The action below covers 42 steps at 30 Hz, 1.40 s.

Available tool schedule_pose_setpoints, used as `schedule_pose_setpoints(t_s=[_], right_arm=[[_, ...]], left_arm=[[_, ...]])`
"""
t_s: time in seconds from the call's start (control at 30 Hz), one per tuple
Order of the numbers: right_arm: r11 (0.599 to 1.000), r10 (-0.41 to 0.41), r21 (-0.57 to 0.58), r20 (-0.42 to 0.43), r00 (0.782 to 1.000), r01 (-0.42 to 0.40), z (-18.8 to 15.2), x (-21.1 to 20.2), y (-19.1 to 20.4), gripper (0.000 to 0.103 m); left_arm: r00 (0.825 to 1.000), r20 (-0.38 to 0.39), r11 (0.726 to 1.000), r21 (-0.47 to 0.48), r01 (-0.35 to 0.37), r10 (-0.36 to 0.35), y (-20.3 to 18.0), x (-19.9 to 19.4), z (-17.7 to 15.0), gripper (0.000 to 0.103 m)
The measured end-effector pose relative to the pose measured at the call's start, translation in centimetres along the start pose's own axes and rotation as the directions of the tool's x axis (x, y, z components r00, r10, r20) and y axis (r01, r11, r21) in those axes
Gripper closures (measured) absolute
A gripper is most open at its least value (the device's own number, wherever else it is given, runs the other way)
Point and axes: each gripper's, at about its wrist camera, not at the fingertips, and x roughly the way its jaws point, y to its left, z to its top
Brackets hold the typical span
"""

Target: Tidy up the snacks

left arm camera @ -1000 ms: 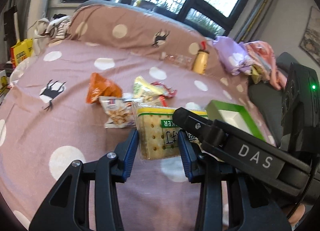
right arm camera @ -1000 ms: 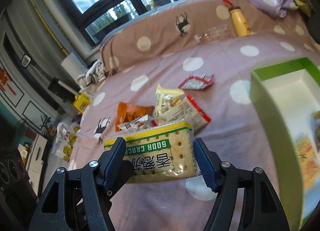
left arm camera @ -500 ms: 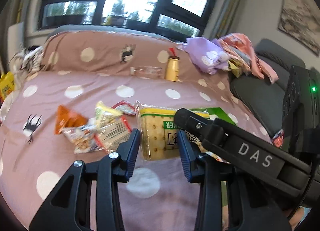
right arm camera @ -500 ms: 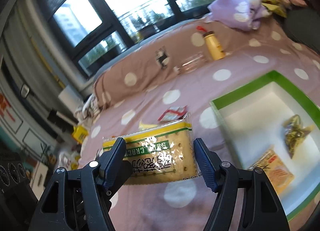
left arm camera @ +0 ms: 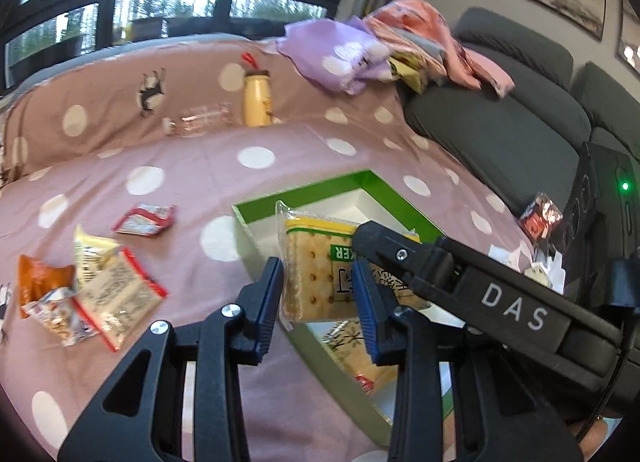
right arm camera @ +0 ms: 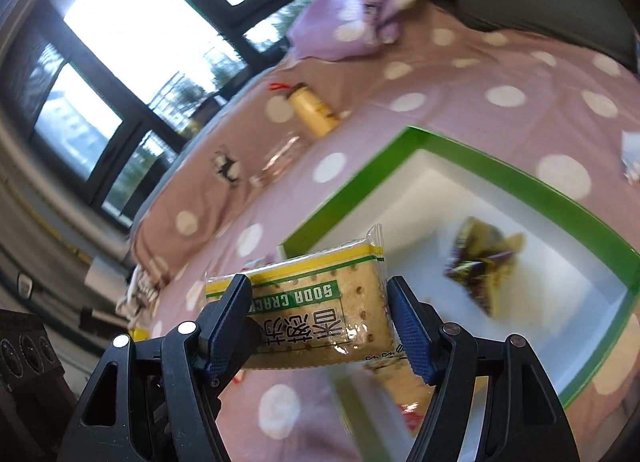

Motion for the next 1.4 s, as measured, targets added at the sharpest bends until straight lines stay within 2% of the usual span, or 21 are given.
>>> schedule_pose_setpoints(t_s=[0.27, 0.5, 0.57, 0.67, 0.8, 0.87, 0.93, 1.0, 1.07, 1.17, 1.3, 1.37, 1.4], right_arm=[[0.991, -0.083, 0.098, -0.045, 0.996, 0.087, 0.4, 0.8, -3.6, 0.031], [0.975, -0.162, 0.139, -0.094, 0.982, 0.174, 0.3, 1.5, -5.2, 0.031], [0.972, -0.173, 0.144, -0.094, 0.980, 0.185, 0.3, 1.5, -5.3, 0.031], [0.971, -0.185, 0.137, -0.076, 0.980, 0.194, 0.3, 1.0, -5.1, 0.031], [0.977, -0.176, 0.113, -0.029, 0.984, 0.178, 0.4, 0.3, -4.3, 0.029], [0.982, -0.160, 0.097, -0.017, 0.987, 0.161, 0.5, 0.3, -3.7, 0.028], [0.988, -0.141, 0.070, -0.001, 0.990, 0.141, 0.4, 0.2, -2.8, 0.027], [0.992, -0.121, 0.043, 0.009, 0.993, 0.120, 0.4, 0.2, -1.9, 0.025], [0.996, -0.089, 0.009, 0.012, 0.996, 0.089, 0.2, 0.4, -0.7, 0.025], [0.998, -0.049, -0.045, 0.004, 0.999, 0.049, -0.3, 0.8, 1.2, 0.024], [0.992, -0.021, -0.124, -0.017, 1.000, 0.019, -1.3, 1.5, 4.0, 0.024], [0.985, -0.006, -0.170, -0.041, 0.999, -0.001, -2.1, 2.1, 5.7, 0.024], [0.980, 0.005, -0.196, -0.060, 0.998, -0.017, -2.5, 2.5, 6.5, 0.023]], left_arm=[[0.995, -0.094, 0.999, 0.020, 0.047, -0.045, -1.5, 3.7, -0.2, 0.070], [0.986, -0.157, 0.999, 0.019, 0.050, -0.047, -2.2, 5.7, -0.9, 0.070], [0.988, -0.155, 0.999, 0.033, 0.032, -0.026, -2.3, 5.8, -1.1, 0.069], [0.988, -0.144, 0.998, 0.038, 0.055, -0.049, -2.3, 5.0, -1.3, 0.067], [0.995, -0.104, 1.000, 0.015, 0.012, -0.010, -1.2, 3.0, -1.4, 0.042], [0.997, -0.076, 1.000, 0.005, -0.022, 0.023, -0.2, 1.5, -1.5, 0.038], [0.997, -0.053, 0.997, -0.032, -0.065, 0.064, 1.7, -0.2, -1.8, 0.028], [0.993, -0.036, 0.990, -0.080, -0.117, 0.114, 4.0, -1.8, -2.1, 0.024], [0.985, -0.030, 0.978, -0.121, -0.171, 0.168, 6.1, -3.2, -2.7, 0.020], [0.966, -0.029, 0.940, -0.226, -0.257, 0.257, 9.9, -5.7, -4.4, 0.019], [0.951, -0.040, 0.871, -0.391, -0.299, 0.308, 14.7, -8.1, -7.1, 0.019], [0.932, -0.064, 0.824, -0.449, -0.347, 0.357, 16.8, -8.6, -8.0, 0.019], [0.925, -0.080, 0.811, -0.457, -0.366, 0.372, 17.3, -8.6, -8.1, 0.019]])
